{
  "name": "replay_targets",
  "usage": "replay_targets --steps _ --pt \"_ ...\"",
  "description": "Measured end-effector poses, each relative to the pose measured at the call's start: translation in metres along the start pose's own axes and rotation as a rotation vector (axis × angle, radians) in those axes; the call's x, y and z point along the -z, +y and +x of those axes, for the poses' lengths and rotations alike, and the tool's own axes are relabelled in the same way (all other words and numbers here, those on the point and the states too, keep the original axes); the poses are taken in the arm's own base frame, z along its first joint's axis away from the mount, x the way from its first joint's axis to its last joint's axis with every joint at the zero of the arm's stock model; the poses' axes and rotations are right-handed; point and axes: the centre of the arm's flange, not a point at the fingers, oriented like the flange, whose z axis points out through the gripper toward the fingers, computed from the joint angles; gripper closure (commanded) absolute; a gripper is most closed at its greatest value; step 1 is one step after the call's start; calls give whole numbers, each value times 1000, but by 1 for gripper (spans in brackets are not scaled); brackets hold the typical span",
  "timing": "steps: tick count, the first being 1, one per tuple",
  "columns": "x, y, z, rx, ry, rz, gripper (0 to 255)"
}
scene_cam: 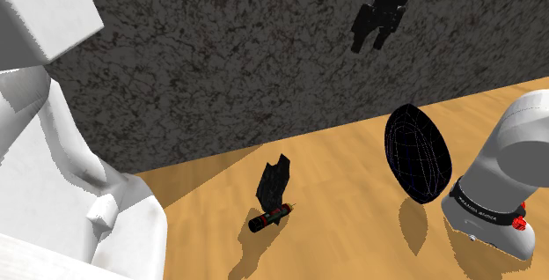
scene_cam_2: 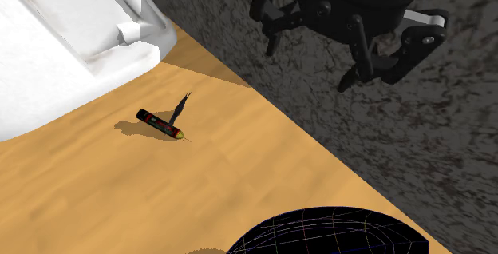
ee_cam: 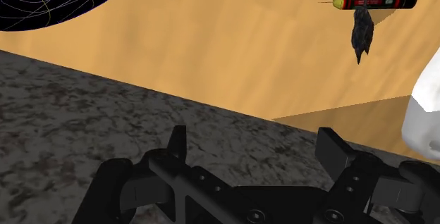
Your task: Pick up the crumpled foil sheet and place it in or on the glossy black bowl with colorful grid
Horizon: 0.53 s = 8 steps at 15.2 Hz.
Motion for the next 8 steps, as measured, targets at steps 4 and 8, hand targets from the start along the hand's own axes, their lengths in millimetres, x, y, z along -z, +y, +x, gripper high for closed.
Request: replay_targets --steps 4,8 --pt "-45 -22 -1 -5 -24 45 0" --pt "-85 -43 -4 -9 -49 91 0"
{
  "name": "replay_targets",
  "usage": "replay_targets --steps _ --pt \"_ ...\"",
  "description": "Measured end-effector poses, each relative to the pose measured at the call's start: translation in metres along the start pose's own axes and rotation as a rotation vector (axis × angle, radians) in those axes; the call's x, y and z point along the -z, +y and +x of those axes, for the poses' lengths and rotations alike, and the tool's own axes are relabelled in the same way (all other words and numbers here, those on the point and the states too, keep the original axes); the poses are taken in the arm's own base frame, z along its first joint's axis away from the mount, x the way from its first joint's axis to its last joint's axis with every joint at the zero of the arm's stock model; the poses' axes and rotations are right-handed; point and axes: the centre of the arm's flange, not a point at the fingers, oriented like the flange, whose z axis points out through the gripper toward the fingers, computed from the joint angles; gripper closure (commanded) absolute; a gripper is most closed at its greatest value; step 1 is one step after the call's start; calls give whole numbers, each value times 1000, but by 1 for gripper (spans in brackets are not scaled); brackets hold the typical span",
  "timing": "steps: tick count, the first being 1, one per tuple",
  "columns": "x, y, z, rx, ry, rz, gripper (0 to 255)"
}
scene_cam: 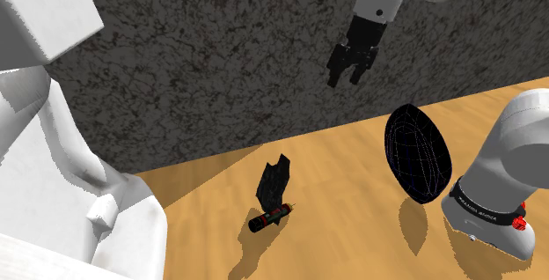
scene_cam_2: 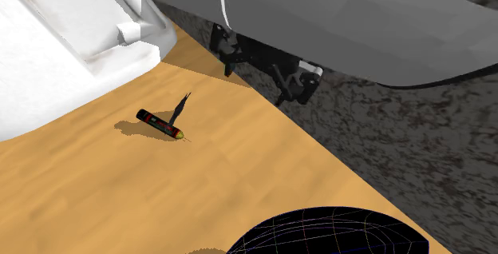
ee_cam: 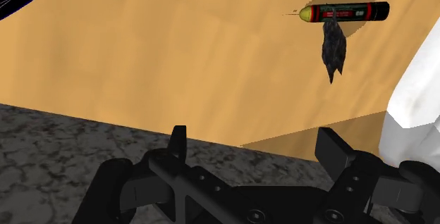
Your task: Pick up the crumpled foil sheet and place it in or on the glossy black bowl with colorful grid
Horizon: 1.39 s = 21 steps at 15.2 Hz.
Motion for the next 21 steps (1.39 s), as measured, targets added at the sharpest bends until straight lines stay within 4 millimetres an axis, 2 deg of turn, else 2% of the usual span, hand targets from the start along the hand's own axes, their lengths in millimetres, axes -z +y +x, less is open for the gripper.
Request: replay_targets --steps 7,16,18,21 --pt "-79 -44 -5 -8 -43 79 0" --pt "-169 -106 -11 -18 -98 181 0" --pt "-181 -117 -13 -20 -104 196 0" --pt "-198 -122 -15 -22 -107 200 0"
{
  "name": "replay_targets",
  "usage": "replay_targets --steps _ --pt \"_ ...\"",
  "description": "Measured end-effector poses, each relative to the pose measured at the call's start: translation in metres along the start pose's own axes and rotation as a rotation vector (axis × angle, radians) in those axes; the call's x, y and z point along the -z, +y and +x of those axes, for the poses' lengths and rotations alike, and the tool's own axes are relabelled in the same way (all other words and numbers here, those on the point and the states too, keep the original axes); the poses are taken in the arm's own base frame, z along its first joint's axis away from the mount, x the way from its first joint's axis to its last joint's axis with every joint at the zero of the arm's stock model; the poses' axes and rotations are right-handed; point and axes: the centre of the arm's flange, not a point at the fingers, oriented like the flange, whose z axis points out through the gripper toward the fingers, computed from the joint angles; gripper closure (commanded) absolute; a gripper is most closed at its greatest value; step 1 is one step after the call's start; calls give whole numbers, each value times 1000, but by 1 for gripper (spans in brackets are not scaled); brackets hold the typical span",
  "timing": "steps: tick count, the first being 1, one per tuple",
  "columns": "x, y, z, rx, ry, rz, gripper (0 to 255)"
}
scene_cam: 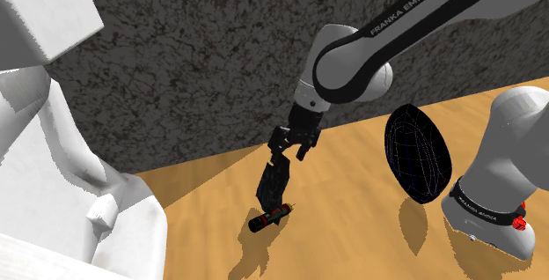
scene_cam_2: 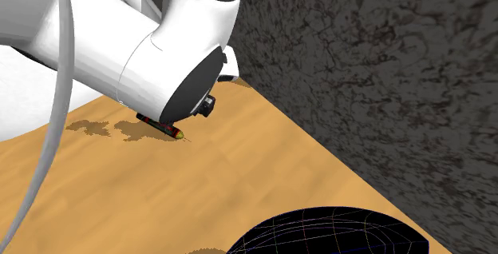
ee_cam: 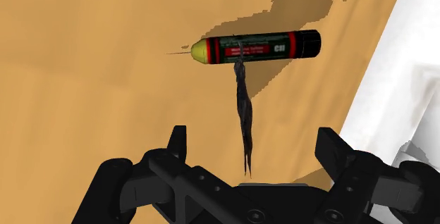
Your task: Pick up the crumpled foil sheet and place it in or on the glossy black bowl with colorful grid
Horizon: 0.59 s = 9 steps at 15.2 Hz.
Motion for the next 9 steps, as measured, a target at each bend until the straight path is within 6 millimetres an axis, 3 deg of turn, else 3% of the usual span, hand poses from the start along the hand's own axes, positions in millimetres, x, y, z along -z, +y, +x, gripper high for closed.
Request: replay_targets --steps 4,9 --pt "-21 1 -1 0 0 0 0" --pt "-25 1 -1 0 0 0 0"
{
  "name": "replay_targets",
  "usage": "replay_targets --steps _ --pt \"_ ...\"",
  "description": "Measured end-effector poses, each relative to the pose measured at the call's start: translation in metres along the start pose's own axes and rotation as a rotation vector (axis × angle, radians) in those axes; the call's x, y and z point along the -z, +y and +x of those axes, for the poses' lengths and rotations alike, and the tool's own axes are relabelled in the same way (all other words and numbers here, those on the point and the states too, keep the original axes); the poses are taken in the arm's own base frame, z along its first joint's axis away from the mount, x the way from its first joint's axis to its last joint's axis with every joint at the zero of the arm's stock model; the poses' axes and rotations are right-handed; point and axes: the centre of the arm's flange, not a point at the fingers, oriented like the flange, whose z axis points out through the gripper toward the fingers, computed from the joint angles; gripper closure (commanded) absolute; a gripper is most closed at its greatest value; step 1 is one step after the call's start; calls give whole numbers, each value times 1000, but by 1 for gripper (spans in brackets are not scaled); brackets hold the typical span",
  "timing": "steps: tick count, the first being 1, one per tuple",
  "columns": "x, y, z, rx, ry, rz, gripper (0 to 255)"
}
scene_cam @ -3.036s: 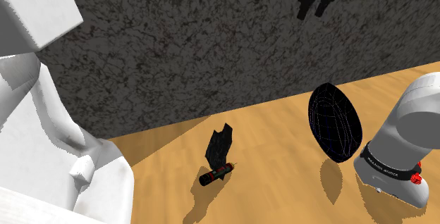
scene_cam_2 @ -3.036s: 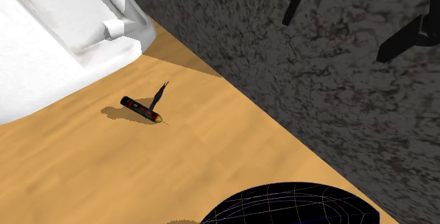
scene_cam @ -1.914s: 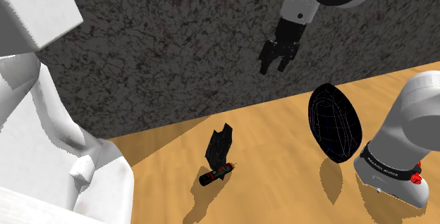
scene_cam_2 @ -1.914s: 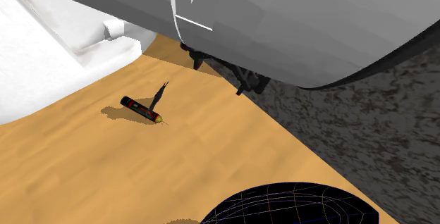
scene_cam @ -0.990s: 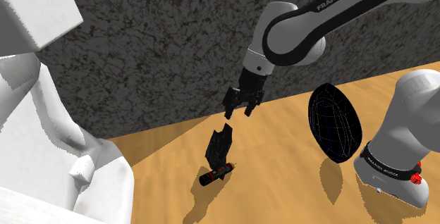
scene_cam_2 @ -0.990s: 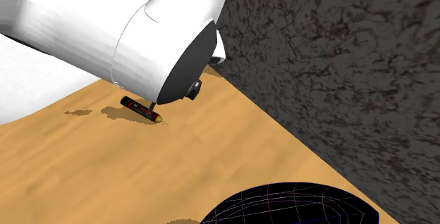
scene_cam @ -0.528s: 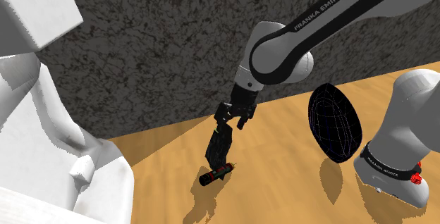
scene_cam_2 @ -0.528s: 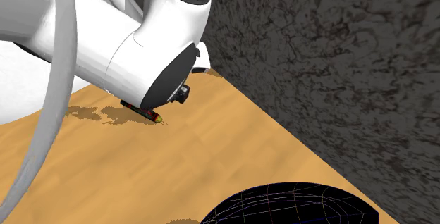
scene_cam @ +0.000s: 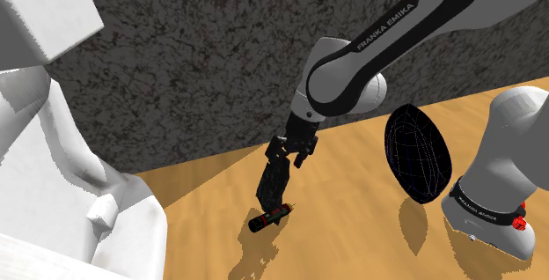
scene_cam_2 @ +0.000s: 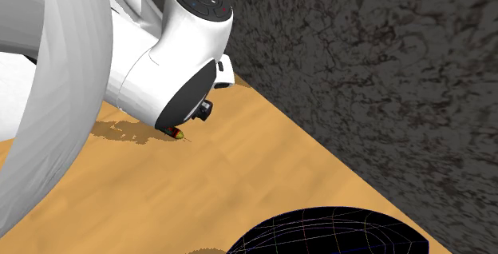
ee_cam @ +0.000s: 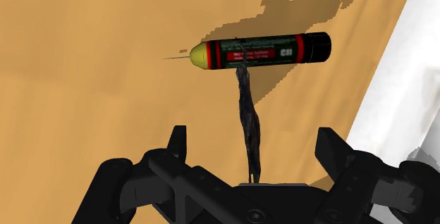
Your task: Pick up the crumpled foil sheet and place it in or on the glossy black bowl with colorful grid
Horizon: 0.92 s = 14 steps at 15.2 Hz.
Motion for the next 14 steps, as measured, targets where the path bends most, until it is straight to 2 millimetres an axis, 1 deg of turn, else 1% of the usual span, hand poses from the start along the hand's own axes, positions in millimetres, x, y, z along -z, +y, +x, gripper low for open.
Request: replay_targets --steps 1,2,12,14 --pt "0 0 0 0 0 0 0" --pt "0 0 0 0 0 0 255" --pt "0 0 0 0 1 1 255" --pt "5 -2 0 0 0 0 255"
